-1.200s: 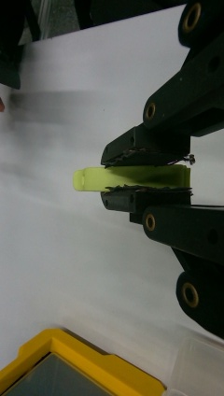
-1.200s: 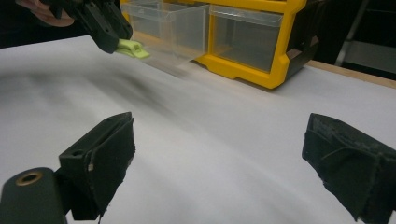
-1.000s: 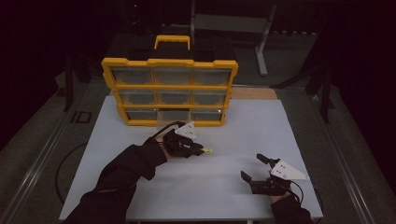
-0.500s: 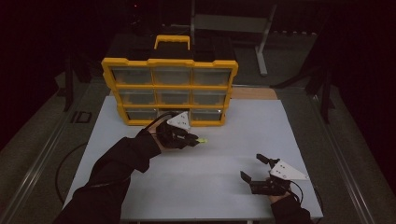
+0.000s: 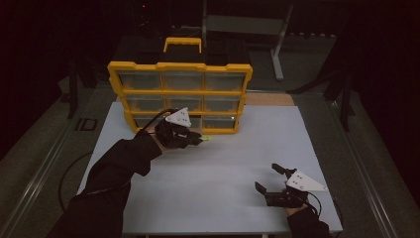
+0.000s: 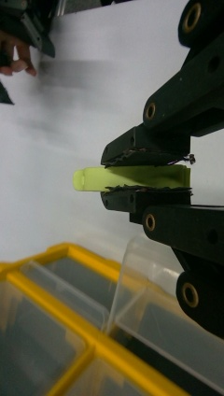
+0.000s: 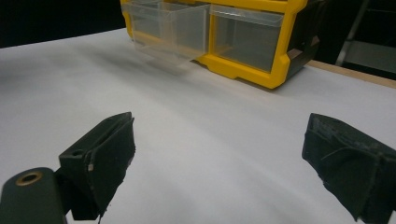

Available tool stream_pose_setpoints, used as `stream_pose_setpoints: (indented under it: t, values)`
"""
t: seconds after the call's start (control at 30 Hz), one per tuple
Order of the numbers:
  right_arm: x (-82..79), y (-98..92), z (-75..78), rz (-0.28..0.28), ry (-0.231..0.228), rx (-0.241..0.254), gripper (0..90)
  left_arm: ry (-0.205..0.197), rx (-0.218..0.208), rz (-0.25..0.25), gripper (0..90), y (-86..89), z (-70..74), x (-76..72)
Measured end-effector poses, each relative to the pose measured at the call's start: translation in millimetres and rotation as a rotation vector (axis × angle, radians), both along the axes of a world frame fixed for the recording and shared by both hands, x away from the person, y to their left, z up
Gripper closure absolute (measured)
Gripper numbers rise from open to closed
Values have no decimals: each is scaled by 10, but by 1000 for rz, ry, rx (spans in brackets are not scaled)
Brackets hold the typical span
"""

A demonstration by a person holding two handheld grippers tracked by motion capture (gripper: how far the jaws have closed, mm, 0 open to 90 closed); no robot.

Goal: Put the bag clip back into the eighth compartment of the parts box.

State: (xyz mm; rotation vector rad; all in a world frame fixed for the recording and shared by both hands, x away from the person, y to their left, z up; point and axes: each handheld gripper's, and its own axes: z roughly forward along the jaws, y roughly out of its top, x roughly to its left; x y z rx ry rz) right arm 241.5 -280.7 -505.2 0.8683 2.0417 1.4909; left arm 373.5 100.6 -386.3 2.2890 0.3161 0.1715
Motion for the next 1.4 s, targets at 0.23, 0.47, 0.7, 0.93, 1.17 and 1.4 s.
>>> stream_pose_setpoints:
  t: [0.23, 0.47, 0.7, 0.93, 1.17, 1.4]
  values:
    - [1, 3, -2, 1, -1, -1, 93, -10, -2, 35, 788, 153, 99, 83]
    - [2, 6, -7, 4, 3, -2, 93, -2, -9, 61, 788, 269, 159, 148]
    - [1, 7, -7, 3, 3, -4, 93, -9, -22, 104, 788, 393, 197, 238]
    - [2, 11, -11, 4, 6, -4, 93, -3, -50, 149, 788, 487, 180, 353]
    - [5, 9, -15, 5, 5, -2, 93, 10, -56, 175, 787, 512, 128, 444]
    - [6, 4, -18, 4, 7, 1, 93, 21, -61, 191, 788, 511, 47, 509]
